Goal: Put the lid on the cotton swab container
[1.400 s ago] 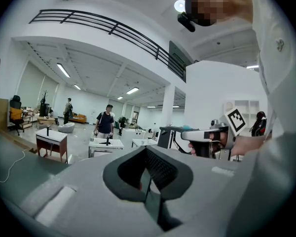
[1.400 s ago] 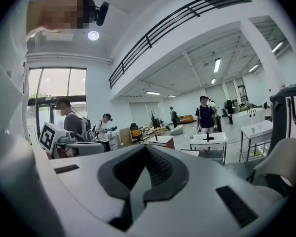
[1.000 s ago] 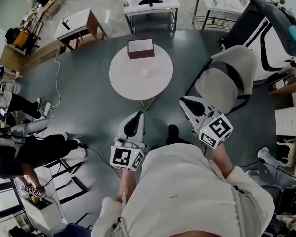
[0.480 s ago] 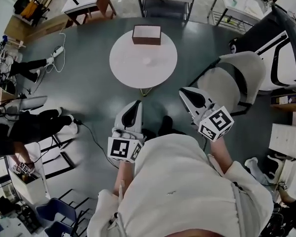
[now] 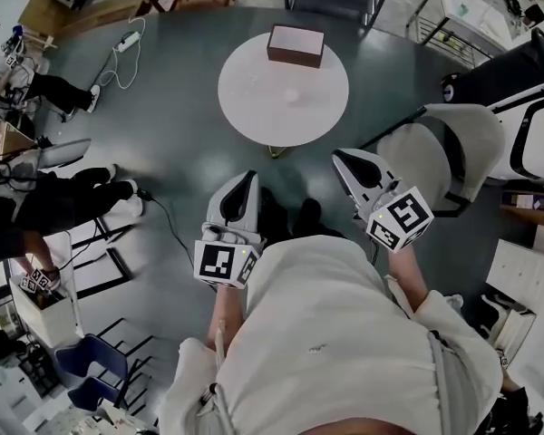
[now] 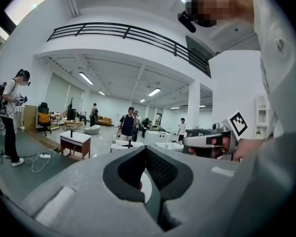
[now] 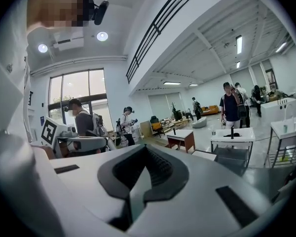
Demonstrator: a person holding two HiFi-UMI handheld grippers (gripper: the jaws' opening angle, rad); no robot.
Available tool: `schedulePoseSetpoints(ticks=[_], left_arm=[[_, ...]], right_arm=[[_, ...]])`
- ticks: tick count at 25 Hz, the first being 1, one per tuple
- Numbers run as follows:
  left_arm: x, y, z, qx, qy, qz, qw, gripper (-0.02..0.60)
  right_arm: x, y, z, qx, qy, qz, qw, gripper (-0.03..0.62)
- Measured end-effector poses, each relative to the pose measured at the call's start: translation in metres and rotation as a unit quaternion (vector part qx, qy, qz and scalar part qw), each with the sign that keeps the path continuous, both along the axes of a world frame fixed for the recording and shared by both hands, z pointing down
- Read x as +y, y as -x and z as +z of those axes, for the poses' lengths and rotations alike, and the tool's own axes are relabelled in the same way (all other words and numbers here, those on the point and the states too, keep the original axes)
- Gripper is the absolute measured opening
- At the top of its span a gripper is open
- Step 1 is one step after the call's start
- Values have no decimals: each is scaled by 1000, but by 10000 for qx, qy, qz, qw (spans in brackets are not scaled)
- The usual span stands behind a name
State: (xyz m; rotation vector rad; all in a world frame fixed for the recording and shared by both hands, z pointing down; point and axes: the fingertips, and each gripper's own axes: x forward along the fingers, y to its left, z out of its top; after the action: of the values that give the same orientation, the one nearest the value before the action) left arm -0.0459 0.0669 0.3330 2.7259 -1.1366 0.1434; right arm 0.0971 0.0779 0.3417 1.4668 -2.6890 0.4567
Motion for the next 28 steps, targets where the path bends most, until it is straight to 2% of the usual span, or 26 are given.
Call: schedulePoseSetpoints(ticks=[13,17,20,28], left_arm=[[-91,42,-14,64,-178,2,9998,9],[-107,51,-20,49,-213,205,9996,9],[-123,65,-24,-15,-368,207,9991,8],[-140,92,-7,-59,-244,417,9988,8]], right_arm=[[-86,55,-21,197,-71,-167,9996,6],[-105,75,-29,97,-39,-211,9997,6],[-127,81,-37,61,-224,22,9997,6],[-142,93,-24,210,-139,435,9987,5]])
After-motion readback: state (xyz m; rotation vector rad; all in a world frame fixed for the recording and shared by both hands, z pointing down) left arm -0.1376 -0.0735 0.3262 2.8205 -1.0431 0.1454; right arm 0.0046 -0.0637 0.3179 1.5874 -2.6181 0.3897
